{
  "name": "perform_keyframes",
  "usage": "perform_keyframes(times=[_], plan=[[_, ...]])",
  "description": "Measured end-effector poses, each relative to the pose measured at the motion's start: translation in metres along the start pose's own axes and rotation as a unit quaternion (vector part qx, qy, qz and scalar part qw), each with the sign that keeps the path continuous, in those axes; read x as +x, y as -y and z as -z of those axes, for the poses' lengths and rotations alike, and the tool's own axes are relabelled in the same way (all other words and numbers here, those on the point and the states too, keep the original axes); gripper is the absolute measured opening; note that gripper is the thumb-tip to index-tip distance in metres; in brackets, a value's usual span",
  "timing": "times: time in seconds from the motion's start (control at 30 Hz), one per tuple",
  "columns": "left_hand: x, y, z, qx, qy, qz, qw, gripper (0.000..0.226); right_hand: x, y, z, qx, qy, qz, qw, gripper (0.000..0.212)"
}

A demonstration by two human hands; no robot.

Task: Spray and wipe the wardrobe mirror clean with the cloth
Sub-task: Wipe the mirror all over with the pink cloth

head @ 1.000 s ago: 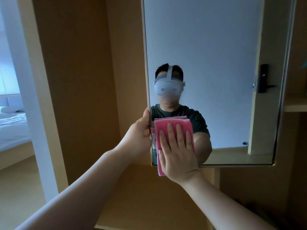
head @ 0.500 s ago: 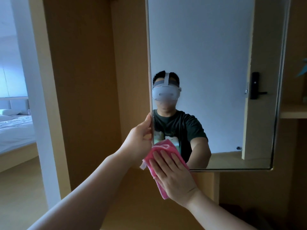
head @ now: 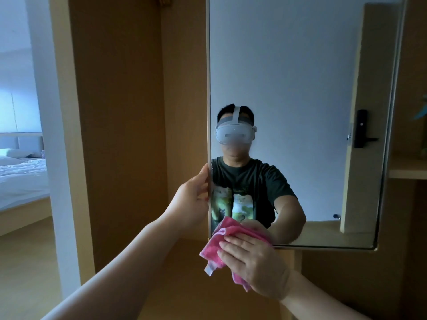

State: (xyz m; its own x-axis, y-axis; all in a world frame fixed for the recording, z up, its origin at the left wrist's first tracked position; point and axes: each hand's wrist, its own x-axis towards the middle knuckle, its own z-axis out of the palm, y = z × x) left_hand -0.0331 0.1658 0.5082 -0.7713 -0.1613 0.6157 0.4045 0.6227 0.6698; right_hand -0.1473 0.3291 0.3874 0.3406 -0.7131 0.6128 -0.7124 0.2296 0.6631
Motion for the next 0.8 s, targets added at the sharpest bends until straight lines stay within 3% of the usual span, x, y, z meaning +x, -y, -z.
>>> perform_keyframes(times=[0.13,0.23,0.3,0.53,0.67,0.8], plan=[[0.0,-0.007,0.004,0.069,-0.037,-0.023,0.997,0.049,0.019,-0.019,0.022,0.079,-0.064,-0.038,0.994,0.032],[0.0,-0.022,0.016,0.134,-0.101,-0.074,0.983,0.065,0.042,-0.038,0.043,0.098,-0.1,-0.078,0.987,0.03],[-0.001,-0.036,0.026,0.14,-0.113,-0.125,0.976,0.061,0.056,-0.051,0.059,0.114,-0.116,-0.114,0.98,0.027],[0.028,-0.094,0.055,0.148,0.016,-0.259,0.954,0.03,0.126,-0.102,0.114,0.21,-0.146,-0.252,0.933,0.035],[0.083,-0.14,0.09,0.2,0.031,-0.258,0.945,0.039,0.183,-0.155,0.147,0.292,-0.121,-0.27,0.91,0.034],[0.147,-0.204,0.134,0.201,0.046,-0.252,0.946,0.031,0.242,-0.22,0.187,0.376,-0.068,-0.27,0.884,0.03]])
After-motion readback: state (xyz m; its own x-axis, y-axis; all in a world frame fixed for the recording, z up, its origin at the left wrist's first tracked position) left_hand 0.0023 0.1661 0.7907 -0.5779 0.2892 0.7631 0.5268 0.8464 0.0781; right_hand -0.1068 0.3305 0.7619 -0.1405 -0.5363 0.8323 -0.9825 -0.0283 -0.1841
